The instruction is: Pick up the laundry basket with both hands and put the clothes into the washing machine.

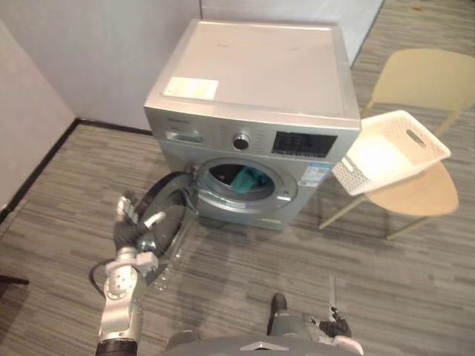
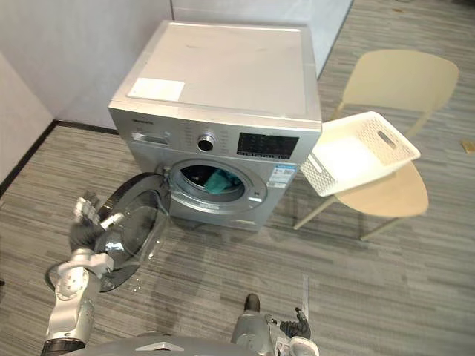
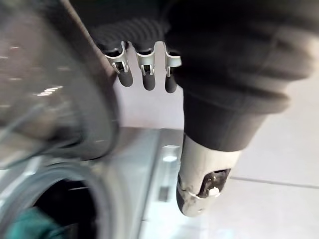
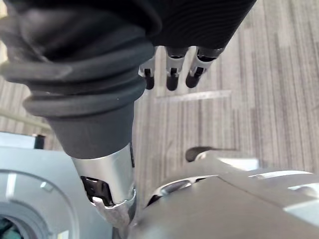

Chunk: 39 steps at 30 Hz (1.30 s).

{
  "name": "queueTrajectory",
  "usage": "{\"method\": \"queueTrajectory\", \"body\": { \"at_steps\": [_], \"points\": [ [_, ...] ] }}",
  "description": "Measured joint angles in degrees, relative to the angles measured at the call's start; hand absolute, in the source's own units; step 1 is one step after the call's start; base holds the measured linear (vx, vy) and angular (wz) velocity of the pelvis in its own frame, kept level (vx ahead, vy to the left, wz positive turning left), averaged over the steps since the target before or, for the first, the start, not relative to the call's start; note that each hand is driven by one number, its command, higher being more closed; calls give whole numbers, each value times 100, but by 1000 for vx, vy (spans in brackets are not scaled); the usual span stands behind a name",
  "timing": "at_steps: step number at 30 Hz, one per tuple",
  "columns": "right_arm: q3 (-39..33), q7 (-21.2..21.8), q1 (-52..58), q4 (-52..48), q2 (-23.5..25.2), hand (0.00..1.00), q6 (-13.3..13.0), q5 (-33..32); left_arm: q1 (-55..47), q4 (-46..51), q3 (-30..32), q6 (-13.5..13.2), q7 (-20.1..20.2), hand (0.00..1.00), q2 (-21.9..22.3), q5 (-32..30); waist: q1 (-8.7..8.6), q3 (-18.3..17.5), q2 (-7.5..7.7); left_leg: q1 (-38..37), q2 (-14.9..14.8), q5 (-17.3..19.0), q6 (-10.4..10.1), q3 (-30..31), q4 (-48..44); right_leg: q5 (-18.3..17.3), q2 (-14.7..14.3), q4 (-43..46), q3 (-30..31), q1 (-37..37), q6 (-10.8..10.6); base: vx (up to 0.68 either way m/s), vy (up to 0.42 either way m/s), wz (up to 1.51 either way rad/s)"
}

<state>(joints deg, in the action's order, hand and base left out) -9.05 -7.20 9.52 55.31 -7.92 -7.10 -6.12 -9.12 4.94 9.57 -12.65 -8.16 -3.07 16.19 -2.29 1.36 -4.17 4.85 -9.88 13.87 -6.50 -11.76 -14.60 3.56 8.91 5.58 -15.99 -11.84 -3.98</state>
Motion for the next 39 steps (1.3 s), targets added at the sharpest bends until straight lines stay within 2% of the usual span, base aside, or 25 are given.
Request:
{"method": "queueTrajectory", "body": {
  "at_steps": [1,2,4,5,7,8,10,12,13,15,16,18,21,22,26,28,30,31,33,34,35,36,37,39],
  "points": [
    [115,96,11,42,-59,0,2,21,12,424,367,-174,-68,0,26,-1,157,-116,14,-8,-20,-127,-27,-59,196,226,-113,-399,42,48,39,91,-82,-5],
    [161,108,9,46,-75,0,3,47,19,486,451,-202,-89,0,24,-1,179,-115,15,-12,-24,-144,-27,-77,214,268,-131,-485,50,77,48,61,-85,-20],
    [464,260,3,56,-183,0,7,347,80,651,1124,-368,-337,0,21,-31,265,-116,32,-216,-23,-261,-33,-108,372,546,-229,-1027,90,431,76,31,-64,-16],
    [495,310,-3,50,-195,0,6,433,96,646,1273,-373,-399,0,22,-32,283,-119,35,-271,-25,-276,-27,-109,383,547,-238,-1026,106,475,77,-2,-46,-13],
    [641,348,-4,16,-238,0,4,549,280,347,1613,-441,-594,0,-99,-93,333,-141,63,-395,-25,-320,-36,-107,444,549,-247,-1027,105,571,80,-52,-24,-1],
    [677,356,-11,-20,-248,0,4,632,551,-186,1806,-441,-695,0,-304,-169,373,-151,82,-438,-24,-334,-49,-83,571,566,-256,-1029,82,579,101,-92,-18,14],
    [680,355,-87,-63,-227,0,4,633,1048,-1279,1984,-326,-936,0,-851,-295,349,-104,162,-401,17,-422,-39,8,690,629,-208,-1032,-11,566,116,-172,-13,27],
    [802,366,-52,-262,-101,0,9,637,1603,-2575,1987,173,-1043,0,-1706,-693,260,-30,385,-240,48,-610,-44,103,794,688,-144,-1071,-162,457,100,-199,-29,33],
    [835,379,-42,-305,-59,0,7,639,1725,-2833,1991,302,-1039,0,-1894,-832,243,-20,453,-170,51,-659,-48,122,814,706,-138,-1070,-188,395,98,-175,-56,25],
    [833,428,-43,-468,72,0,43,645,2472,-3949,1964,741,-966,0,-2508,-1091,164,147,740,190,35,-814,-35,262,837,722,-121,-1070,-263,123,94,-195,-78,31],
    [833,428,-51,-519,79,0,67,645,2708,-4275,1943,816,-945,0,-2660,-1094,146,208,797,313,29,-860,-56,265,830,740,-119,-1069,-284,22,116,-187,-76,31],
    [829,416,-76,-647,57,0,113,641,3694,-5478,1688,1082,-793,0,-3187,-1338,97,609,972,753,-44,-1012,-160,245,769,842,-126,-1033,-335,-326,101,-162,-72,26],
    [836,408,-83,-851,84,0,101,595,4680,-6224,1214,1226,-500,0,-3577,-1374,81,1047,1121,1201,-188,-1220,-242,112,749,960,-160,-1031,-336,-744,44,-129,-74,15],
    [884,409,-87,-1028,84,0,86,534,5197,-6387,968,1249,-317,0,-3664,-1403,77,1257,1157,1471,-326,-1292,-305,-27,639,1038,-206,-1029,-353,-944,52,-105,-105,5],
    [1169,394,-82,-1477,134,0,46,523,6135,-6524,313,1252,-70,0,-3559,-1525,42,1479,1325,2092,-725,-1187,-364,-256,64,1210,-391,-1028,-355,-1334,83,-40,-40,-7],
    [1296,324,-51,-1691,130,0,3,450,6394,-6657,163,1208,-53,0,-3478,-1654,54,1492,1327,2483,-889,-1119,-367,-264,-205,1295,-470,-1027,-294,-1560,-6,-3,18,2],
    [1474,288,-66,-1900,120,0,-11,390,6630,-6644,162,1082,-26,0,-3370,-1644,193,1498,1335,2715,-1040,-1130,-347,-325,-309,1411,-548,-1027,-170,-1731,-156,1,43,5],
    [1578,289,-81,-2030,137,0,-19,375,6703,-6680,171,1078,-30,0,-3382,-1646,190,1500,1334,2730,-1120,-1154,-319,-408,-326,1455,-577,-1027,-145,-1761,-199,4,37,5],
    [1924,285,-109,-2574,340,0,-119,378,6726,-6781,737,1115,-107,0,-3375,-1632,189,1504,1345,2839,-1290,-1253,-273,-575,-308,1862,-670,-1029,67,-1941,-373,-10,72,-13],
    [2039,294,-123,-2649,395,0,-140,383,6667,-6830,946,1166,-136,0,-3352,-1624,191,1503,1345,2830,-1316,-1266,-258,-609,-290,1978,-697,-1031,133,-1975,-384,-22,92,-30],
    [2242,299,-128,-2779,528,0,-149,388,6442,-6874,1428,1247,-170,0,-3267,-1621,184,1495,1355,2744,-1393,-1332,-212,-760,-188,2050,-720,-1046,185,-2000,-308,12,54,-20],
    [2356,320,-125,-2814,647,0,-122,428,6143,-6844,1871,1320,-166,0,-3103,-1530,192,1473,1381,2610,-1477,-1476,-198,-1023,-31,1764,-708,-979,63,-1960,-66,77,26,-6],
    [2378,340,-112,-2811,708,0,-106,430,5857,-6837,2107,1405,-160,0,-2937,-1479,173,1429,1451,2556,-1433,-1553,-266,-1155,-16,1554,-714,-944,77,-1898,46,108,-21,-4],
    [2349,346,-195,-2895,698,0,-85,433,5021,-6802,2646,1495,-184,0,-2500,-1290,180,1393,1510,2430,-1512,-1550,-370,-1390,-70,1505,-792,-1030,351,-1898,19,87,-31,-40]
  ]
}}
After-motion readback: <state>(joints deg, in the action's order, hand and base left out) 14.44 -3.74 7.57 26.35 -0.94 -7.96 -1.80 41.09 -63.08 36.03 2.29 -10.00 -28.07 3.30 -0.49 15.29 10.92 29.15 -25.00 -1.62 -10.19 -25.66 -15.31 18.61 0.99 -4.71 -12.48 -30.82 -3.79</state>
